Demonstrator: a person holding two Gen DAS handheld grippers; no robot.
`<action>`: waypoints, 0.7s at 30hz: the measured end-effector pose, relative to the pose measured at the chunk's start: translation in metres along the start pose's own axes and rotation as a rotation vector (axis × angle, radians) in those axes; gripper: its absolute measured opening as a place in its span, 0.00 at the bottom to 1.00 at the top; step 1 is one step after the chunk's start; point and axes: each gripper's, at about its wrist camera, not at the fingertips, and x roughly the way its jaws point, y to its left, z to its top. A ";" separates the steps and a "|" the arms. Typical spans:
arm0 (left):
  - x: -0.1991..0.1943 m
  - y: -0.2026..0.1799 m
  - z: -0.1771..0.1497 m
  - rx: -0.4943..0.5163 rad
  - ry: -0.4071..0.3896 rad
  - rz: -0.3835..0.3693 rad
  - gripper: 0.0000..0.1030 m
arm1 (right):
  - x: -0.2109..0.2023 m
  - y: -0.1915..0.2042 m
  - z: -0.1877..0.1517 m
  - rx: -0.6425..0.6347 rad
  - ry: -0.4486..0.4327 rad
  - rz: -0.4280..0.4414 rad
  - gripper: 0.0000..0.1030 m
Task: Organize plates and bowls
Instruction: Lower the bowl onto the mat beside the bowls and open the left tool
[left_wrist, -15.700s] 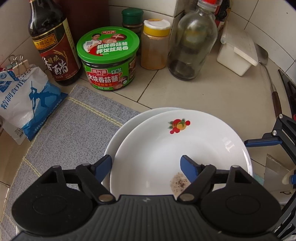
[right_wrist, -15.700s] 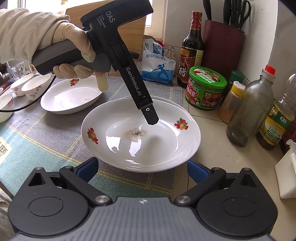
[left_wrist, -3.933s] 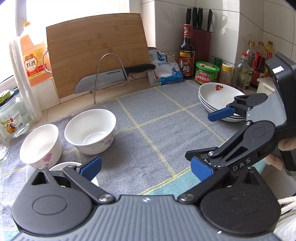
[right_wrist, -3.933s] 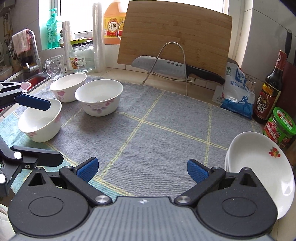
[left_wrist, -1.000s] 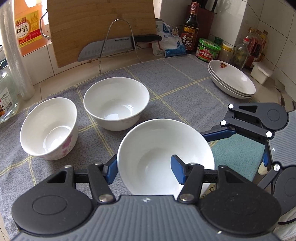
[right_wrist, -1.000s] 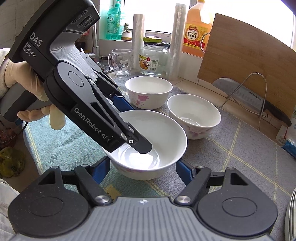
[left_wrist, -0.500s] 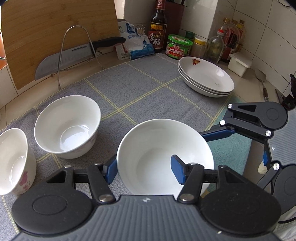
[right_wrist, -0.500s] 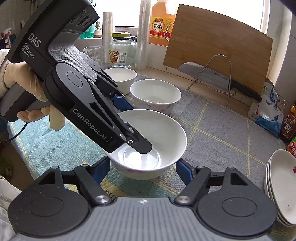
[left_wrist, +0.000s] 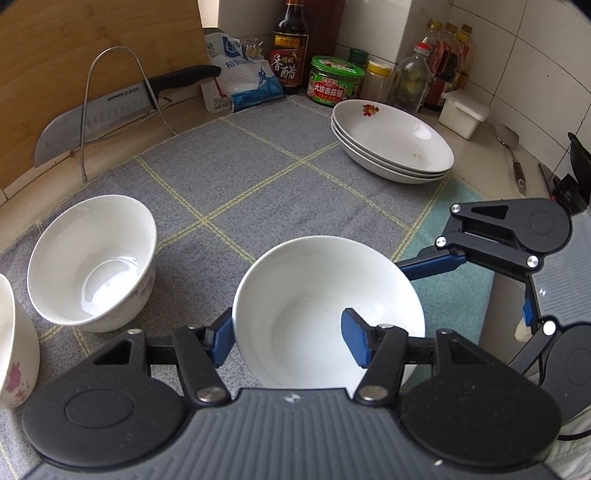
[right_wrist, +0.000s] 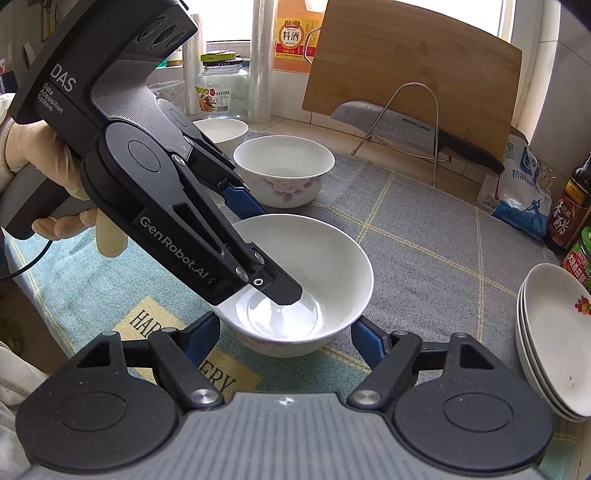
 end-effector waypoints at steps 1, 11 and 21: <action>0.001 0.000 0.000 -0.002 0.001 -0.001 0.57 | 0.000 0.000 0.000 0.001 0.002 0.001 0.79; 0.001 -0.002 -0.004 0.008 -0.013 -0.016 0.78 | 0.003 0.001 -0.001 0.001 0.010 0.010 0.88; -0.014 -0.003 -0.006 0.023 -0.074 0.045 0.90 | -0.003 0.000 0.002 -0.006 -0.028 0.008 1.00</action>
